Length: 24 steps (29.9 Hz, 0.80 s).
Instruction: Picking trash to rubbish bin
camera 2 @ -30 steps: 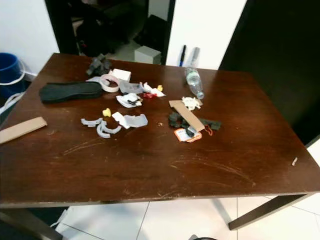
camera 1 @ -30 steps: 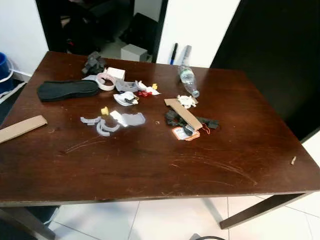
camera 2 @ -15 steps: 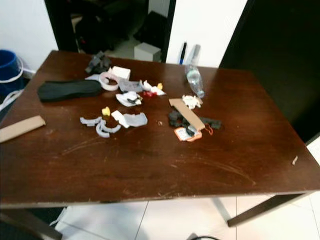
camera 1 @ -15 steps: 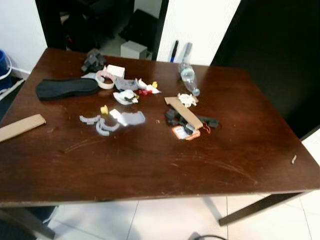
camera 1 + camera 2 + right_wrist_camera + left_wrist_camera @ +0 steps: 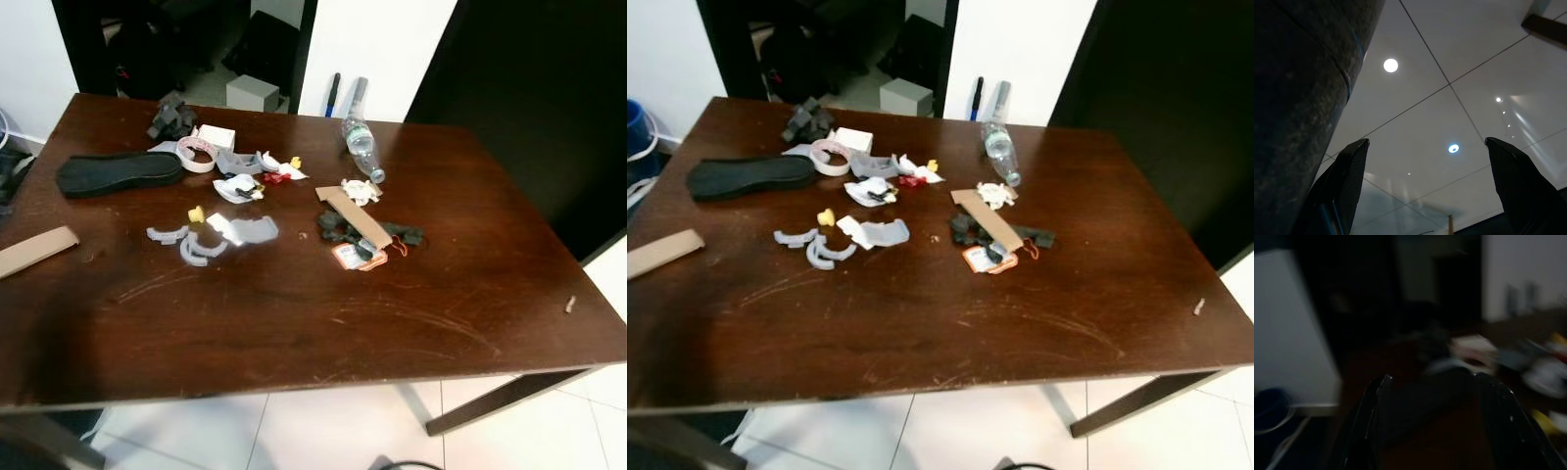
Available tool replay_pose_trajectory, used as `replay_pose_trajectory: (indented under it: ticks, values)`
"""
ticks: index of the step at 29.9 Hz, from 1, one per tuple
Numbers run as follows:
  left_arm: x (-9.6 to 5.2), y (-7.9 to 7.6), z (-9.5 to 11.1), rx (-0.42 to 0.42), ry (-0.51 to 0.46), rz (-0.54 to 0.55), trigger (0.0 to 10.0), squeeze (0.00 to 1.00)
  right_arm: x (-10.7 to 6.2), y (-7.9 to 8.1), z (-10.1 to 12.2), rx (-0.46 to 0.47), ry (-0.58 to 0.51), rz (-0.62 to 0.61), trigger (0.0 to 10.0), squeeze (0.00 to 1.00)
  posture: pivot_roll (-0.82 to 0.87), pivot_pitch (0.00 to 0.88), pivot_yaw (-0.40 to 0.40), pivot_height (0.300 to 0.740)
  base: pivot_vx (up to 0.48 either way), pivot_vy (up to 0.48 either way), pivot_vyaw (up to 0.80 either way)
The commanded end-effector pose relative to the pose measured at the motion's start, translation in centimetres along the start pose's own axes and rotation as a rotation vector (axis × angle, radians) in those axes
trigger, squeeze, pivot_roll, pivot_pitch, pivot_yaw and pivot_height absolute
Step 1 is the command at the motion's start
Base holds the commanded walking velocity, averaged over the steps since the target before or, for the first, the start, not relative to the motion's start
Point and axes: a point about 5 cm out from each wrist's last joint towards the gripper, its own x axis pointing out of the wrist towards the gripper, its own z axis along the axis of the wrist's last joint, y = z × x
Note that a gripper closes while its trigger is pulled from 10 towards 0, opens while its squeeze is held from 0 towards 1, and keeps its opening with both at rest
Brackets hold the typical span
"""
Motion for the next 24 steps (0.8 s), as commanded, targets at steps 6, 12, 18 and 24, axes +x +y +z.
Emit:
replay_pose_trajectory:
  ticks: [6, 12, 18, 24]
  values:
    - [1.4, -1.8, -1.4, 0.111, 0.172, -0.218, 10.0, 0.86, 0.1, 1.1, -0.5, 0.045, 0.007, 0.038, 10.0, 0.0, 0.16, 0.132, -0.096, 0.74, 0.0, 0.0, 0.0]
    - [2.3, -4.4, -2.2, 0.17, 0.24, -0.444, 10.0, 1.0, 0.1, 1.2, -0.9, 0.064, 0.016, 0.041, 10.0, 0.0, 0.14, 0.15, -0.092, 0.74, 0.0, 0.0, 0.0]
    - [3.1, -5.3, -2.4, 0.214, 0.25, -0.517, 10.0, 1.0, 0.1, 1.2, -1.4, 0.077, 0.02, 0.04, 10.0, 0.0, 0.11, 0.176, -0.098, 0.74, 0.0, 0.0, 0.0]
    - [3.7, -5.7, -2.1, 0.221, 0.25, -0.594, 10.0, 0.0, 0.0, 0.9, -2.3, 0.082, 0.038, 0.032, 10.0, 0.0, 0.07, 0.216, -0.12, 0.74, 0.0, 0.0, 0.0]
